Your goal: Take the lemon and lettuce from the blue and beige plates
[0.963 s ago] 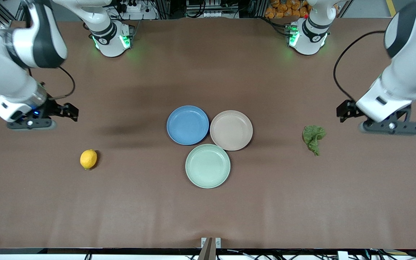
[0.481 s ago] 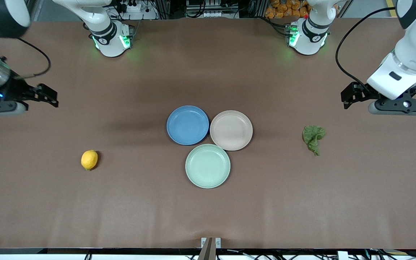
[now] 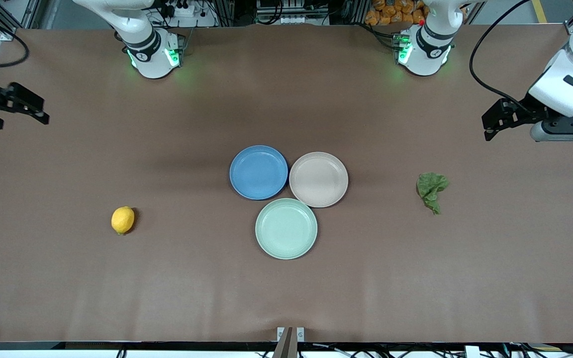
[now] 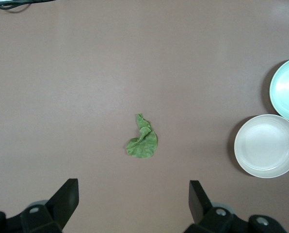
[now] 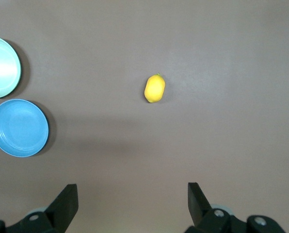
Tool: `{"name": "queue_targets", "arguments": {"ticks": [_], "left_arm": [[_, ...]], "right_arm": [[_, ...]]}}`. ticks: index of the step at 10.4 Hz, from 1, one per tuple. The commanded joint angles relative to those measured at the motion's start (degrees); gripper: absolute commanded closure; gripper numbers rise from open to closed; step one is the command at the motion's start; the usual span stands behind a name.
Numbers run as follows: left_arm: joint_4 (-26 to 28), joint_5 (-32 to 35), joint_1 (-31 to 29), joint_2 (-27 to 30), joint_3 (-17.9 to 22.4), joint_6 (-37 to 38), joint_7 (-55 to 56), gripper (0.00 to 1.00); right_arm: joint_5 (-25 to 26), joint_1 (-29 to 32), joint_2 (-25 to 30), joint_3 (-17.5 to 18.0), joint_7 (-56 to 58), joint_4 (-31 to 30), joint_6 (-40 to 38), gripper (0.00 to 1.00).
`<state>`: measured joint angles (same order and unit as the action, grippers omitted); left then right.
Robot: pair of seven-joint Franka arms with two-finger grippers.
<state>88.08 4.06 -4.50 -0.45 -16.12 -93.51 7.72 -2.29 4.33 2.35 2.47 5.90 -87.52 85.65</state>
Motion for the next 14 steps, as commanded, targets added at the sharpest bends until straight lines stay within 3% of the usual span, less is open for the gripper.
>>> {"name": "queue_targets", "arguments": {"ticks": [1,4,8,14], "left_arm": [[1.1,-3.0,2.4,1.9,3.3,0.4,-1.7,0.00],[1.3,-3.0,3.6,1.9,4.1,0.5,-1.7,0.00],[1.9,-5.9,5.3,1.9,8.5,1.7,-9.2,0.00],[2.9,-5.9,5.9,2.7,10.0,3.8,-8.4,0.00]], "right_arm": [[-1.3,2.3,-0.7,0.3,0.4,3.4,-2.3,0.00],[-1.1,4.4,0.2,0.3,0.2,3.5,-4.5,0.00],[-0.5,5.3,0.3,0.3,0.2,3.5,-3.6,0.00],[1.8,5.2,-0.1,0.9,-2.0,3.4,0.3,0.00]]}}
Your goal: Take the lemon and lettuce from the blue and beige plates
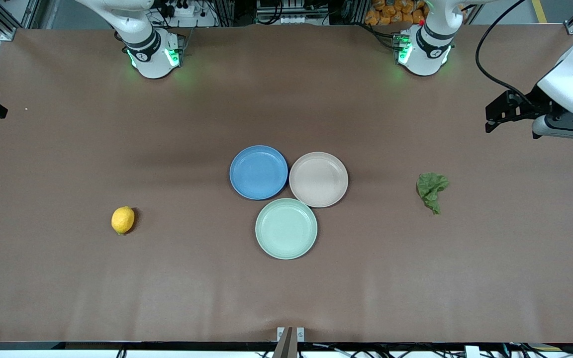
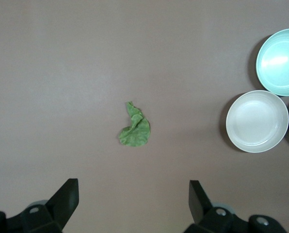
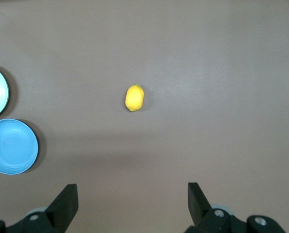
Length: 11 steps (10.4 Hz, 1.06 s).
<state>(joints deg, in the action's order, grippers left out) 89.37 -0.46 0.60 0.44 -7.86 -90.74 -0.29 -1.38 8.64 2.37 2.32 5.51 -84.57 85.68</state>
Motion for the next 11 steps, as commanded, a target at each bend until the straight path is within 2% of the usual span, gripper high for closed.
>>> {"name": "queue_targets", "arguments": {"ticks": [1,6,11], "left_arm": [[1.6,-1.4,0.9,1.8,2.1,1.3,-0.2,0.00],[1.4,-0.7,1.7,1.8,2.9,1.9,6.1,0.00],[0.1,1.6,1.7,1.5,2.8,1.8,5.6,0.00]], "right_arm": [[0.9,0.7,-0.2,1.1,-2.2,0.5,0.3,0.00],[0.9,0.6,-0.3,1.1,-1.9,0.1,0.2,0.00],[0.8,0.7,-0.3,1.0,-1.7,0.0,-0.3,0.00]]}}
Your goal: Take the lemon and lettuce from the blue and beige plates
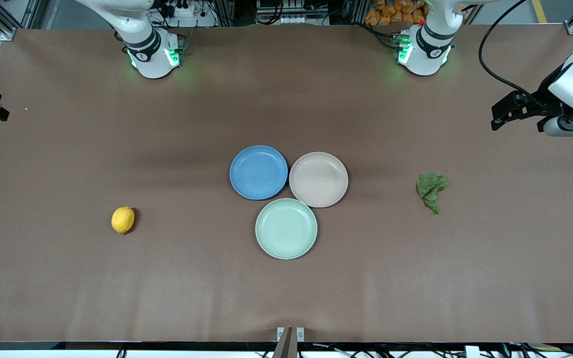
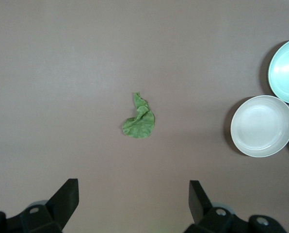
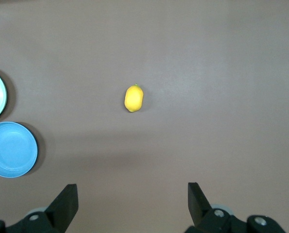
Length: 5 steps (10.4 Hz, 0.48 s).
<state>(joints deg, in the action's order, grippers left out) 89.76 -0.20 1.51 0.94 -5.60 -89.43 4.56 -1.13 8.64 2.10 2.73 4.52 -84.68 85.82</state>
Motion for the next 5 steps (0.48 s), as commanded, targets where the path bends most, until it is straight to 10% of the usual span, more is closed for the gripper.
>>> {"name": "queue_targets", "arguments": {"ticks": [1,5], "left_arm": [[-0.4,1.3,0.8,1.0,0.6,0.5,0.8,0.00],[-1.4,1.5,0.1,0.3,0.3,0.5,1.6,0.00]], "right_arm": [[0.5,0.7,0.0,0.6,-0.7,0.1,-0.4,0.00],[0.5,0.7,0.0,0.6,-0.6,0.0,-0.6,0.00]]}}
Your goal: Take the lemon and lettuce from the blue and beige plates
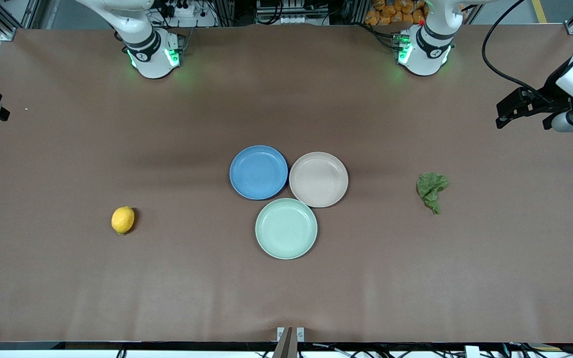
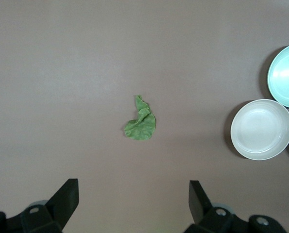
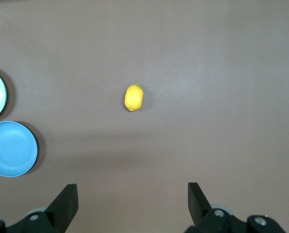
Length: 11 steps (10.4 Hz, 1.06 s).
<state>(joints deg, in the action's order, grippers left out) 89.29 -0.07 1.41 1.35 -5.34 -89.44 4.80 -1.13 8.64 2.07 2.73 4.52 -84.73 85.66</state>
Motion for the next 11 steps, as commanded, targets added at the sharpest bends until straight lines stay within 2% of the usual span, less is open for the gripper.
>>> {"name": "queue_targets", "arguments": {"ticks": [1,6,11], "left_arm": [[-1.0,1.3,0.2,-0.1,0.0,0.4,1.4,0.00],[-1.0,1.5,0.4,-0.5,-0.2,0.3,5.9,0.00],[-1.2,2.9,-0.1,-0.4,0.0,0.3,4.3,0.00]], "right_arm": [[0.5,0.7,0.0,0.6,-0.6,0.1,-0.4,0.00],[0.5,0.8,0.0,0.6,-0.6,0.1,-0.5,0.00],[0.5,0.8,0.0,0.6,-0.6,0.0,-0.8,0.00]]}}
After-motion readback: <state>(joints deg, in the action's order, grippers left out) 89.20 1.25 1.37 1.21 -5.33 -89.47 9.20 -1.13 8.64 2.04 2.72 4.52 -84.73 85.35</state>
